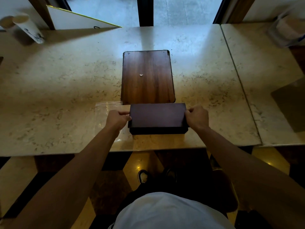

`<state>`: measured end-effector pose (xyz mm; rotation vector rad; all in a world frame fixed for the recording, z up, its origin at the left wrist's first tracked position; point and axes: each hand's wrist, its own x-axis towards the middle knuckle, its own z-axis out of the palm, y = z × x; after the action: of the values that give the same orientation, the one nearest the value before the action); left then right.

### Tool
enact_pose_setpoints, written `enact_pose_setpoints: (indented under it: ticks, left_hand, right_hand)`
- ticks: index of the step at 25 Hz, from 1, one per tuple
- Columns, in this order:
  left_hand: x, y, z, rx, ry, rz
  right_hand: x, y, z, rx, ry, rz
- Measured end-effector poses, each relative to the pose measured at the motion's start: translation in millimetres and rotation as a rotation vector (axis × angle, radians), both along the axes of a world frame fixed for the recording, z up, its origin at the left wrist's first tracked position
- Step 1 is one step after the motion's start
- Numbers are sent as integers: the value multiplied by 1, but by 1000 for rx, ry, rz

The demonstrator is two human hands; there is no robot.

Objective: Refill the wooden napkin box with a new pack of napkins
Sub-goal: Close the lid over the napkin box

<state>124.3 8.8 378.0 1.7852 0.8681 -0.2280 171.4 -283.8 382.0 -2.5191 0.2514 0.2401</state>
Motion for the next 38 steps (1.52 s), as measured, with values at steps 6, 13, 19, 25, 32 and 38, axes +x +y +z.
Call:
enact_pose_setpoints:
  ticks: [6,13,19,25,32,38]
  left_hand:
    - [-11,-11,-17,12,-5,15]
    - [7,-15,-14,-141,159,8]
    - [30,-27,6,-167,314,-142]
    - [33,-13,35,-405,-22,87]
    - [-4,-24,-9,-218,-96,305]
    - [-13,-24,-25,-77,-76,219]
  right_hand:
    - [-15,7,-14,-79,-64,90]
    - [4,8,-22,151,311,-51]
    - [16,9,-17,450,451,-282]
    - [17,-5,-4,908,126,-497]
    - [-3,2,-23,728,-45,-334]
    - [-13,-5,-44,655,35,-298]
